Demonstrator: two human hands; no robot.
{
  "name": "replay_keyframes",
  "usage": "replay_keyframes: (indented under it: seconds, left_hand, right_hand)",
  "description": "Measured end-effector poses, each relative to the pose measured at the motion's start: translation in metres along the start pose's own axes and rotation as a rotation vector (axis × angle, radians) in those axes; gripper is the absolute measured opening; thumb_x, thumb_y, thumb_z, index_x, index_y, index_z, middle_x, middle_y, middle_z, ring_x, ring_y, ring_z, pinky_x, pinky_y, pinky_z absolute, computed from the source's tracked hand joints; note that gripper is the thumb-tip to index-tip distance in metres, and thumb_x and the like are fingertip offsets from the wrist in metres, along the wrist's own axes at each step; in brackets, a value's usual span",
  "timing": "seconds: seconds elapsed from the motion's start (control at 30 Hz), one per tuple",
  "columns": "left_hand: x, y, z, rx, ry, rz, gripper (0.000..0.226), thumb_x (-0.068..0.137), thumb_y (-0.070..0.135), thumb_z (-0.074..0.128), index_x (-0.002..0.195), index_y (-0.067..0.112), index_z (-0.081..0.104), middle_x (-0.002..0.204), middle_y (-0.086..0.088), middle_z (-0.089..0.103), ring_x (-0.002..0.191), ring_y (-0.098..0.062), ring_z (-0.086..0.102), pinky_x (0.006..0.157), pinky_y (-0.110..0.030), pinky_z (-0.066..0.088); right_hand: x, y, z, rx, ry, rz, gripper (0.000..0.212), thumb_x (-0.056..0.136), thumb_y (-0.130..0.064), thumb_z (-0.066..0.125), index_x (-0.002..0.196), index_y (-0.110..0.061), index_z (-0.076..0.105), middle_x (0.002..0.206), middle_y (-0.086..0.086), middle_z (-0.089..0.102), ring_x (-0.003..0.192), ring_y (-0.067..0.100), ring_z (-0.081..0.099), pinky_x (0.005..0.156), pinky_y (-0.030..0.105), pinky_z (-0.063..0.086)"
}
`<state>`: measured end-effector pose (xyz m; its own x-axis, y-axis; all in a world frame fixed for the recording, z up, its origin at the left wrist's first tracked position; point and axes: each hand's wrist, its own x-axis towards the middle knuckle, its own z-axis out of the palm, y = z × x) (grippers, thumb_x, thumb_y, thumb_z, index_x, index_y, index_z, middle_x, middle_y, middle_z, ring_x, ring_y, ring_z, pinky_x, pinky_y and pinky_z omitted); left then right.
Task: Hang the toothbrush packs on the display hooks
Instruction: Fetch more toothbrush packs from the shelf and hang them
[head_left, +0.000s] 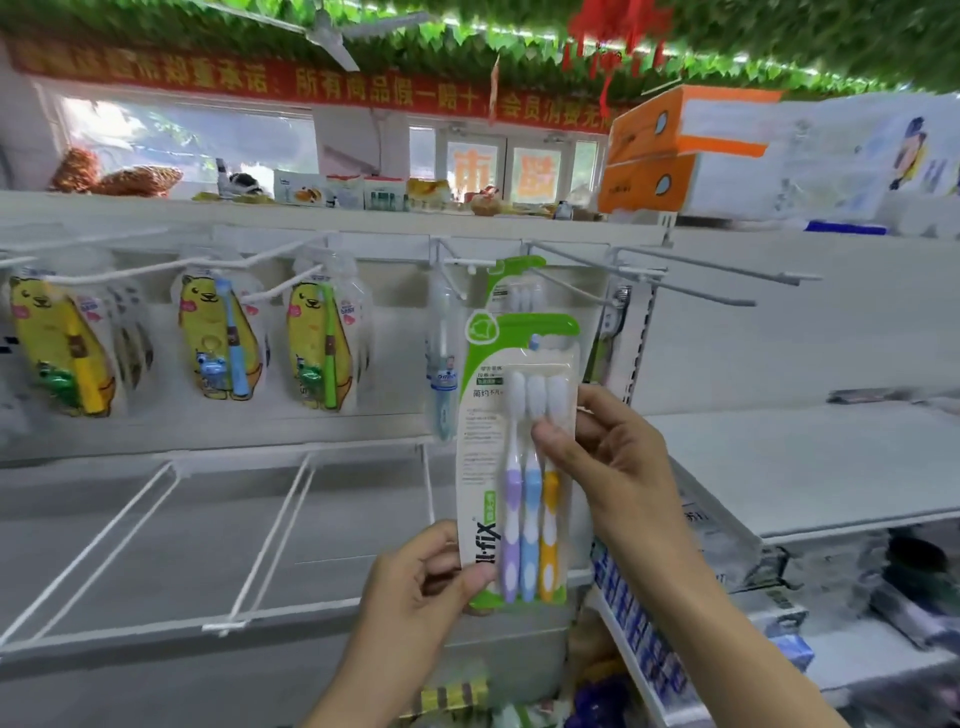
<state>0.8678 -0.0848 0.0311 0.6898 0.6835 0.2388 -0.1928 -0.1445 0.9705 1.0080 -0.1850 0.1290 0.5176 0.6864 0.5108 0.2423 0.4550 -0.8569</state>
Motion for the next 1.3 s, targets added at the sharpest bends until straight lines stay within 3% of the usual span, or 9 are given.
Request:
replay_keyframes:
  seconds: [0.1,0.27,0.37,0.57,0.8,0.97,1.07,1.2,1.3]
  left_hand:
    - [0.003,0.002,0.008,0.013,0.029,0.007,0.025,0.078,0.018,0.08,0.099,0.032,0.076,0.095,-0.007,0.078,0.089,-0.026,0.075,0.074,-0.045,0.062]
    - [0.007,0.005,0.018,0.08,0.044,0.045,0.028,0.084,-0.001,0.069,0.103,0.019,0.073,0.093,-0.003,0.079,0.089,-0.018,0.075,0.074,-0.027,0.06]
    - [0.009,0.008,0.025,0.097,0.04,0.066,0.028,0.084,-0.001,0.07,0.103,0.019,0.073,0.095,0.0,0.079,0.092,-0.014,0.074,0.075,-0.019,0.056]
    - [0.022,0.005,0.041,0.071,-0.01,0.077,0.021,0.086,0.013,0.072,0.104,0.025,0.075,0.101,-0.002,0.078,0.093,-0.023,0.074,0.074,-0.04,0.062]
    - [0.046,0.004,0.052,0.027,-0.033,0.085,0.027,0.08,0.018,0.069,0.107,0.018,0.07,0.1,-0.002,0.078,0.091,-0.022,0.074,0.071,-0.039,0.062]
    - [0.064,-0.003,0.055,0.018,-0.023,0.058,0.026,0.089,0.002,0.065,0.111,0.016,0.068,0.097,-0.004,0.078,0.086,-0.024,0.075,0.066,-0.034,0.061]
    - [0.079,-0.007,0.053,0.033,-0.003,0.05,0.026,0.091,0.003,0.064,0.112,0.017,0.067,0.1,-0.003,0.078,0.09,-0.024,0.075,0.068,-0.037,0.062]
    - [0.112,-0.016,0.049,0.124,-0.003,0.04,0.027,0.094,0.011,0.065,0.119,0.02,0.066,0.107,0.002,0.076,0.096,-0.022,0.073,0.075,-0.042,0.062]
    - [0.147,-0.026,0.048,0.187,0.01,0.016,0.03,0.095,0.01,0.063,0.124,0.016,0.065,0.105,0.001,0.077,0.092,-0.019,0.074,0.073,-0.037,0.062]
  right_hand:
    - [0.008,0.003,-0.009,0.031,-0.029,-0.01,0.022,0.091,-0.002,0.063,0.113,-0.003,0.066,0.099,0.009,0.078,0.092,0.023,0.075,0.077,0.025,0.058]
    - [0.011,0.008,-0.023,0.096,-0.015,-0.05,0.021,0.09,0.002,0.062,0.111,-0.001,0.065,0.095,0.006,0.078,0.088,0.018,0.075,0.072,0.02,0.056]
    - [0.008,0.008,-0.031,0.104,-0.002,-0.085,0.023,0.089,0.003,0.062,0.11,-0.003,0.065,0.096,0.006,0.078,0.091,0.019,0.075,0.075,0.022,0.057]
    - [0.014,0.006,-0.048,0.09,0.065,-0.102,0.022,0.089,-0.003,0.063,0.11,-0.005,0.066,0.097,0.007,0.078,0.091,0.02,0.075,0.075,0.023,0.057]
    - [0.034,0.009,-0.057,0.045,0.074,-0.091,0.02,0.092,-0.003,0.063,0.111,-0.008,0.067,0.098,0.006,0.078,0.093,0.021,0.074,0.076,0.025,0.058]
    - [0.057,0.02,-0.059,0.008,0.065,-0.06,0.021,0.093,-0.003,0.063,0.114,-0.005,0.066,0.096,0.009,0.078,0.091,0.022,0.075,0.074,0.025,0.058]
    - [0.074,0.031,-0.06,-0.013,0.057,-0.054,0.019,0.094,-0.003,0.063,0.113,-0.005,0.067,0.097,0.011,0.077,0.091,0.025,0.074,0.077,0.029,0.059]
    - [0.102,0.048,-0.063,-0.047,0.045,-0.054,0.017,0.095,-0.003,0.062,0.108,-0.011,0.068,0.09,0.004,0.078,0.083,0.015,0.074,0.07,0.023,0.057]
    - [0.131,0.068,-0.065,-0.11,0.045,-0.054,0.017,0.096,-0.006,0.062,0.11,-0.014,0.068,0.09,0.002,0.078,0.083,0.014,0.074,0.071,0.025,0.059]
